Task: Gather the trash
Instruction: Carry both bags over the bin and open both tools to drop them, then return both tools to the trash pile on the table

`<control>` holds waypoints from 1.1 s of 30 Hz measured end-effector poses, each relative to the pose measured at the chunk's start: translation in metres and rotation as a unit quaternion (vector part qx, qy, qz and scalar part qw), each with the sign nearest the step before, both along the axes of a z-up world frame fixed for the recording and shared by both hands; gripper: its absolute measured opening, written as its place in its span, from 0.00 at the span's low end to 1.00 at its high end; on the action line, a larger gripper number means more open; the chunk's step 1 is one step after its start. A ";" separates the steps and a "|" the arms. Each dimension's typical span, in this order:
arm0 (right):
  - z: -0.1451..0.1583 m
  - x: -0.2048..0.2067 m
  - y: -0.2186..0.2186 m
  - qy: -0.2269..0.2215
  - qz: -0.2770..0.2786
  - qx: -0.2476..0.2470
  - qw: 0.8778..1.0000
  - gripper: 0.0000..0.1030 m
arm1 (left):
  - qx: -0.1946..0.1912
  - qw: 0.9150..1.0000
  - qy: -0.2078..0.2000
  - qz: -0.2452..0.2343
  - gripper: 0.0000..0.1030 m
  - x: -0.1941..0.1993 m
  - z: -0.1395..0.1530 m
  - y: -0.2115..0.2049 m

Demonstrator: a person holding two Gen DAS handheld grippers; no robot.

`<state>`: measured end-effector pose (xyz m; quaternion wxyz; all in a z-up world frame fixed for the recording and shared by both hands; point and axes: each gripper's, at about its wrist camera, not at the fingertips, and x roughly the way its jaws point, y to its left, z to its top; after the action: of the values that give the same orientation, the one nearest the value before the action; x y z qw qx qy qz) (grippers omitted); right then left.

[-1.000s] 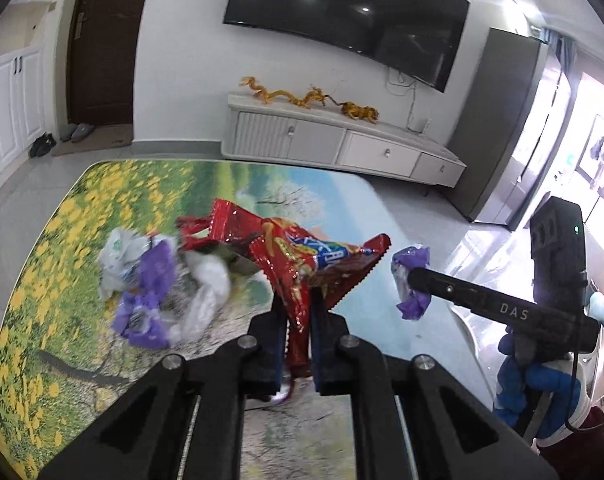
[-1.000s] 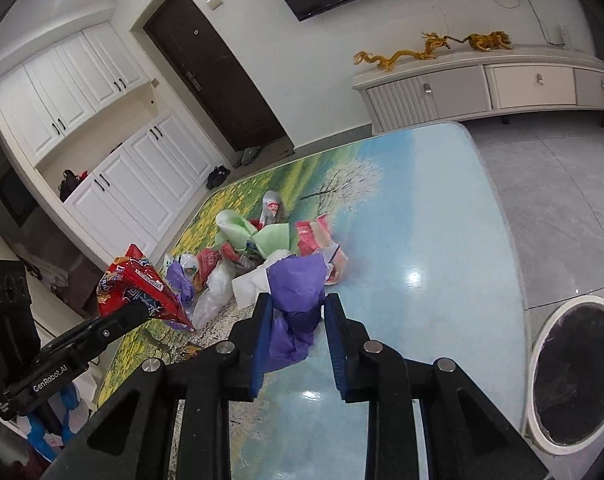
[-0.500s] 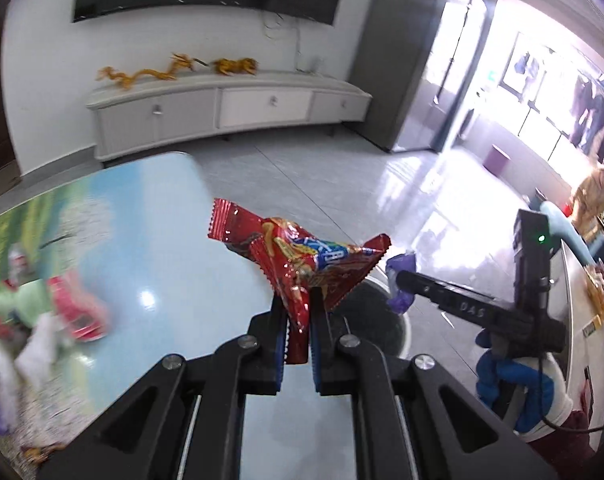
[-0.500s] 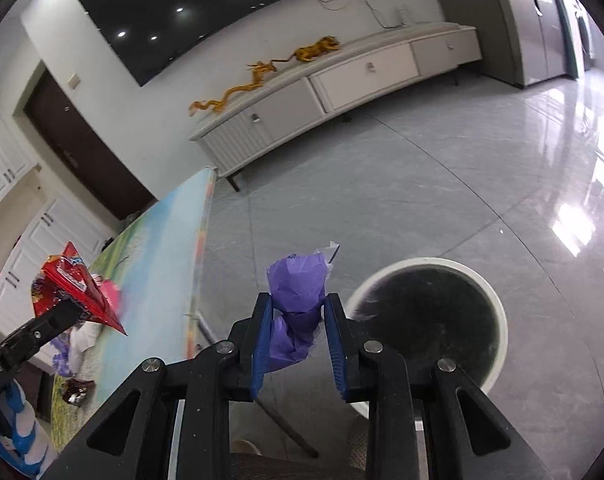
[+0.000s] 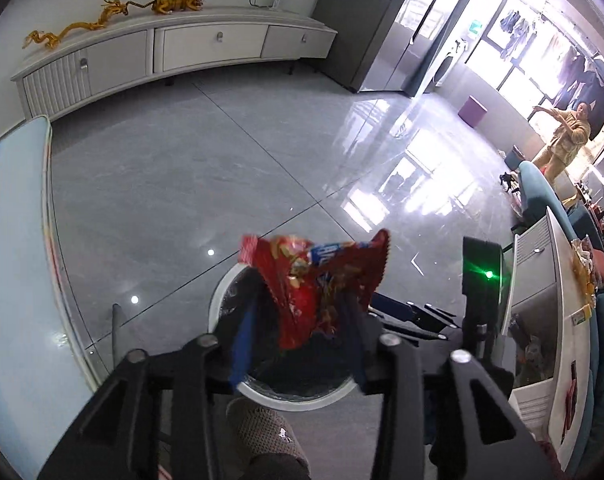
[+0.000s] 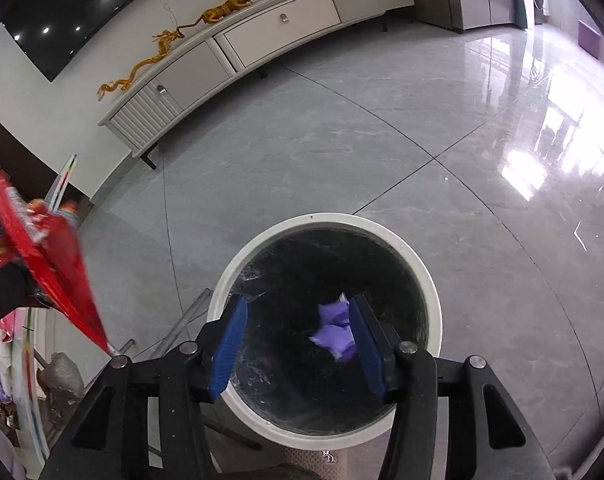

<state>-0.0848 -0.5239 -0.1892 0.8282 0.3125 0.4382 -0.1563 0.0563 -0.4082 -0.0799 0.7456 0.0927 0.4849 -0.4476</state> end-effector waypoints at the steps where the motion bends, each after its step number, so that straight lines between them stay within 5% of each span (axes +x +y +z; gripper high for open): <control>1: -0.003 -0.002 -0.003 0.003 -0.004 0.001 1.000 0.52 | -0.003 1.000 0.003 0.002 0.53 0.001 -0.003 -0.003; 8: -0.001 -0.009 -0.004 0.015 -0.019 -0.014 1.000 0.54 | -0.003 1.000 -0.006 0.015 0.54 0.002 0.003 0.006; 15: 0.034 0.001 0.024 -0.013 0.004 -0.043 0.999 0.54 | -0.019 0.997 -0.048 0.053 0.54 0.004 0.036 0.052; 21: 0.077 0.010 0.062 -0.046 0.036 -0.072 0.996 0.55 | -0.038 0.991 -0.084 0.094 0.55 -0.006 0.064 0.116; 25: 0.106 0.016 0.093 -0.068 0.067 -0.091 0.991 0.57 | -0.049 0.984 -0.104 0.133 0.66 -0.008 0.076 0.169; 33: 0.148 0.037 0.164 -0.096 0.139 -0.118 0.979 0.57 | -0.069 0.969 -0.115 0.206 0.66 -0.006 0.087 0.276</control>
<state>-0.0476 -0.3597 -0.0414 0.9110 0.1622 0.3745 -0.0601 0.0508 -0.1327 0.0067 0.8773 -0.0101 0.3720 -0.3030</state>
